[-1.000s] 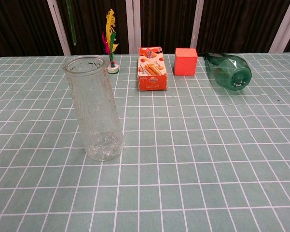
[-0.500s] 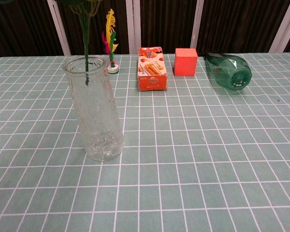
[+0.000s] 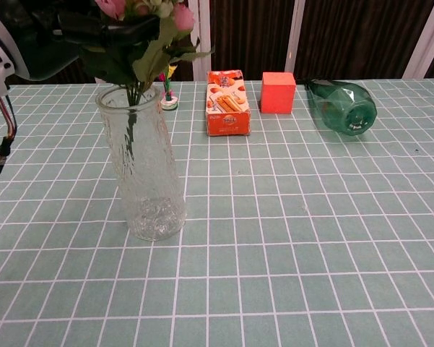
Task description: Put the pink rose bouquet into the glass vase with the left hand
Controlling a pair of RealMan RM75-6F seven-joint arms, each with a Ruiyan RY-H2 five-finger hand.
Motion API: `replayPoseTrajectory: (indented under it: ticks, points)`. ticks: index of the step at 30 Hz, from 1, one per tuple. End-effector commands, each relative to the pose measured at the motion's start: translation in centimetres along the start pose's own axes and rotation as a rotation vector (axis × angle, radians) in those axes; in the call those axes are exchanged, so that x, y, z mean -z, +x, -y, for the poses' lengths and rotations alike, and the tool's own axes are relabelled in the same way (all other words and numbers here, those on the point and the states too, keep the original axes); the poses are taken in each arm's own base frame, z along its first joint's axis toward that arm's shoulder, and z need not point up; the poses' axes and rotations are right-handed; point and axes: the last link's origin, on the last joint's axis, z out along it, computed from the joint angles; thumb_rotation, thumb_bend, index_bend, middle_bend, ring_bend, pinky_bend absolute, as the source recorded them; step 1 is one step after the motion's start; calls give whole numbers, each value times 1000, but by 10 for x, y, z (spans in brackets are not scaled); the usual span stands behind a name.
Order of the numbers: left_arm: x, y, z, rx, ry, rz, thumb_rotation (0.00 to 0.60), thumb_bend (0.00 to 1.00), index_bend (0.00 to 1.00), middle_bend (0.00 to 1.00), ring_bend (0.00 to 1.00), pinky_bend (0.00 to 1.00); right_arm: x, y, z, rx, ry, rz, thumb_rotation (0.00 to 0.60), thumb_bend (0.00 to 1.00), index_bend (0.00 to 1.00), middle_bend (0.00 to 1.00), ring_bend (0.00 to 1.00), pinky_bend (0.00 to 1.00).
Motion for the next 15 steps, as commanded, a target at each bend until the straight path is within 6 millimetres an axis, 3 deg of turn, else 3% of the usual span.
replayPoseTrajectory:
  ticks: [1,10,15]
  points:
    - [4,1,3,-19,16,25,600,423,273,293,207,305,0,1,0,0,-1,-2,600,232,87,46,16,0]
    - [15,9,3,-32,26,62,600,392,229,250,158,239,1,0,1,-1,8,-6,600,231,87,46,16,0]
    - [23,14,3,-71,41,91,600,333,160,176,52,115,1,0,1,0,6,-10,600,232,87,46,16,0]
